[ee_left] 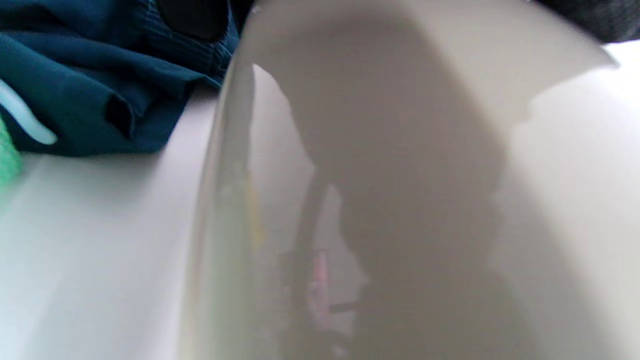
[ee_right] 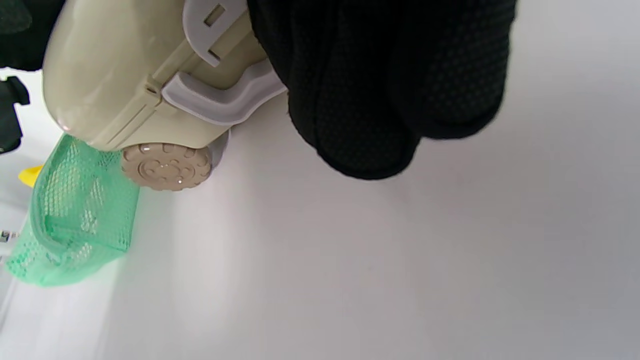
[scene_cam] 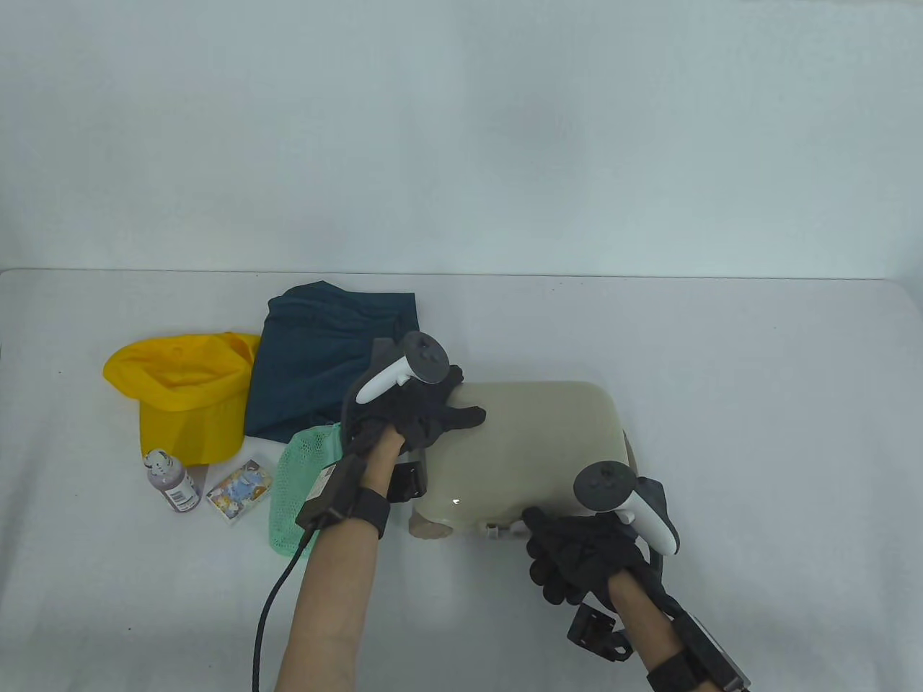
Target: Pack suitcase
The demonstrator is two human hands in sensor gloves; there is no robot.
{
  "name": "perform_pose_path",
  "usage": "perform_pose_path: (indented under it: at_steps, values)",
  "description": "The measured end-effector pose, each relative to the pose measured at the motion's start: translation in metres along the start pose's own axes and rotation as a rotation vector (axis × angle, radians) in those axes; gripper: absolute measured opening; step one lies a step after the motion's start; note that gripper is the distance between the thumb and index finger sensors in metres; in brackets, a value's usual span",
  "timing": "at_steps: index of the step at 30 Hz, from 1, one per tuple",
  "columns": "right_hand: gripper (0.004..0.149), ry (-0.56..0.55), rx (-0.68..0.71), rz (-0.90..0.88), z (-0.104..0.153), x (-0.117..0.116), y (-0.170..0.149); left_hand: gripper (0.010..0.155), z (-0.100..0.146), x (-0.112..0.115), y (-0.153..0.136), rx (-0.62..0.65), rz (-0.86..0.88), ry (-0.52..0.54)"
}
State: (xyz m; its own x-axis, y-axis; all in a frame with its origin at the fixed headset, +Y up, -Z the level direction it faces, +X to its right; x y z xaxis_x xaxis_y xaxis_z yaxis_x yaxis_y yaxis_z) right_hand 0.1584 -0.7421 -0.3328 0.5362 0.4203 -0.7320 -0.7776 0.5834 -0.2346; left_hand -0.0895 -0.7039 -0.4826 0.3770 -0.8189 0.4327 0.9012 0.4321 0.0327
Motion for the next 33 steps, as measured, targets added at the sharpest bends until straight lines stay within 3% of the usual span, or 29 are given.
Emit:
perform_pose_path:
  at_steps: [16, 18, 22, 27, 30, 33]
  values:
    - [0.073, 0.048, 0.058, -0.222, -0.009, -0.015, -0.007, 0.093, -0.006, -0.002, 0.002, 0.016, 0.039, -0.056]
    - [0.068, 0.039, 0.059, -0.233, -0.009, -0.016, -0.008, 0.093, -0.006, -0.002, 0.002, 0.018, 0.041, -0.058]
    - [0.064, -0.03, 0.039, -0.078, -0.008, -0.012, -0.004, 0.094, -0.007, -0.002, 0.002, 0.017, 0.031, -0.061]
    - [0.058, -0.079, -0.012, 0.249, 0.008, 0.001, 0.011, 0.094, -0.007, -0.006, 0.006, 0.01, -0.019, -0.07]
    - [0.058, -0.091, 0.04, 0.233, 0.024, 0.009, 0.017, 0.094, 0.001, -0.007, 0.009, -0.009, -0.089, -0.014]
    - [0.054, -0.148, 0.11, 0.21, 0.04, 0.02, 0.022, 0.092, 0.021, -0.012, 0.018, 0.022, -0.141, 0.126]
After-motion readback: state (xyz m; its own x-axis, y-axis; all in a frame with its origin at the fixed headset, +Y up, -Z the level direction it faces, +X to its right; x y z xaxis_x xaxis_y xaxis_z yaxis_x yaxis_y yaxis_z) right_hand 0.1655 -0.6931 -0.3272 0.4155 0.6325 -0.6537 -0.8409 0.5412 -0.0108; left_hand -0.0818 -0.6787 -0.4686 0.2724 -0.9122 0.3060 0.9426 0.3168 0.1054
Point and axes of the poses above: the tracker on the back of each hand, its own y axis roughly to the thumb side, its own z axis roughly from the fingertips to the wrist, x = y × z, the point moved 2 cm from there along -z, roughly from the wrist to the fingertips, and after that the axes turned 10 degrees about y, right-handed, at the moved point
